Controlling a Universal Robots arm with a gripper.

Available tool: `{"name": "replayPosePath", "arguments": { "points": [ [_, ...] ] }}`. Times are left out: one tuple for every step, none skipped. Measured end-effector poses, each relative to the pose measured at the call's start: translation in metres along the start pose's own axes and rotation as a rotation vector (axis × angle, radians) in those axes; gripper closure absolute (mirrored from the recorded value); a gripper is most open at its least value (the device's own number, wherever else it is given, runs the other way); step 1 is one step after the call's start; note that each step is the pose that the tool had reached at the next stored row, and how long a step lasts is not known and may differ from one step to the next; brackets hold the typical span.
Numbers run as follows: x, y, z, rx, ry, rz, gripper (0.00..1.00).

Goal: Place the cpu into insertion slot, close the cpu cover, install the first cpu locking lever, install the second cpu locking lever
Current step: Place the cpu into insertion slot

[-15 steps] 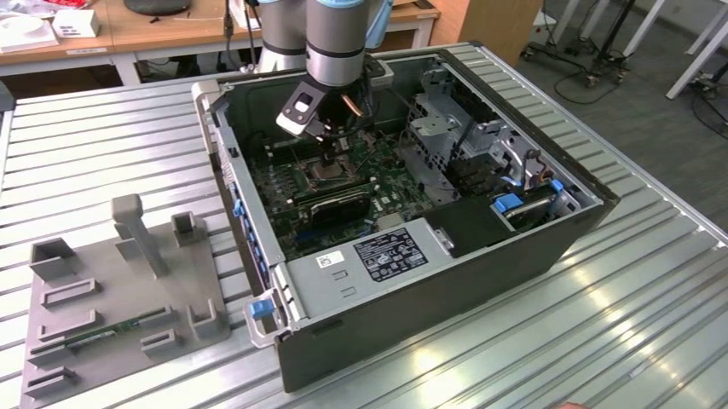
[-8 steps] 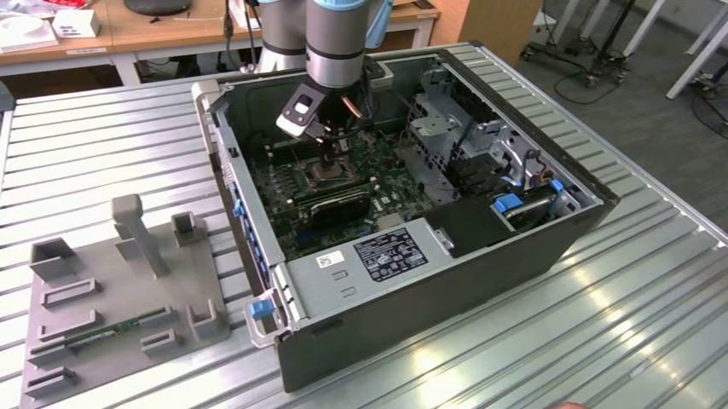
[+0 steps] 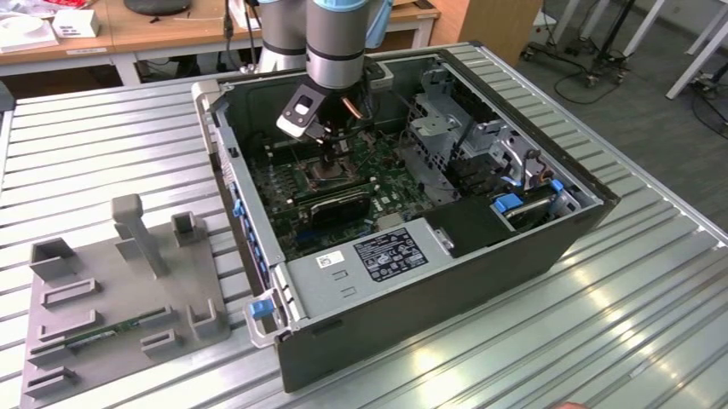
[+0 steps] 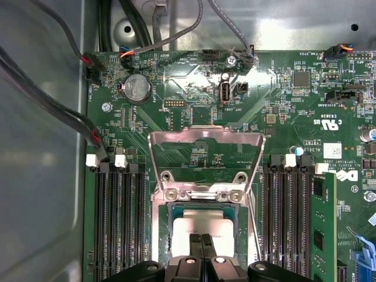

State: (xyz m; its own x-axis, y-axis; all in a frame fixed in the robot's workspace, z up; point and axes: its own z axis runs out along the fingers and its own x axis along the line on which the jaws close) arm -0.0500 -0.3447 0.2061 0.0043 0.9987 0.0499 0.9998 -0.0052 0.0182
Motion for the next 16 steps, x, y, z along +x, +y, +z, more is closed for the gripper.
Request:
{"name": "replayPosePath", "arguments": {
  "points": [
    [0.0000,0.0000,0.0000,0.0000,-0.0001,0.000,0.89],
    [0.0000,0.0000,0.0000,0.0000,-0.0001,0.000,0.89],
    [0.0000,0.0000,0.0001,-0.0001,0.0001,0.000,0.89],
    [0.0000,0.0000,0.0001,-0.0001,0.0001,0.000,0.89],
    [0.0000,0.0000,0.0002,-0.0001,0.0001,0.000,0.89],
    [0.0000,0.0001,0.0007,-0.0004,0.0006,0.000,0.89],
    [0.0000,0.0001,0.0013,-0.0003,0.0005,0.000,0.89],
    [-0.0001,0.0000,0.0018,-0.0001,0.0002,0.000,0.89],
    [-0.0001,0.0000,0.0025,-0.0002,0.0002,0.000,0.89],
    [-0.0001,0.0000,0.0032,-0.0002,0.0002,0.000,0.89],
    [-0.0002,0.0000,0.0038,-0.0001,0.0001,0.000,0.89],
    [-0.0002,-0.0001,0.0044,-0.0001,0.0001,0.000,0.89],
    [-0.0003,-0.0001,0.0047,-0.0001,0.0001,0.000,0.89],
    [-0.0003,-0.0001,0.0047,0.0000,-0.0001,0.000,0.89],
    [-0.0003,-0.0001,0.0047,0.0000,-0.0002,0.000,0.89],
    [-0.0003,-0.0001,0.0047,0.0000,0.0000,0.000,0.89]
  ]
}}
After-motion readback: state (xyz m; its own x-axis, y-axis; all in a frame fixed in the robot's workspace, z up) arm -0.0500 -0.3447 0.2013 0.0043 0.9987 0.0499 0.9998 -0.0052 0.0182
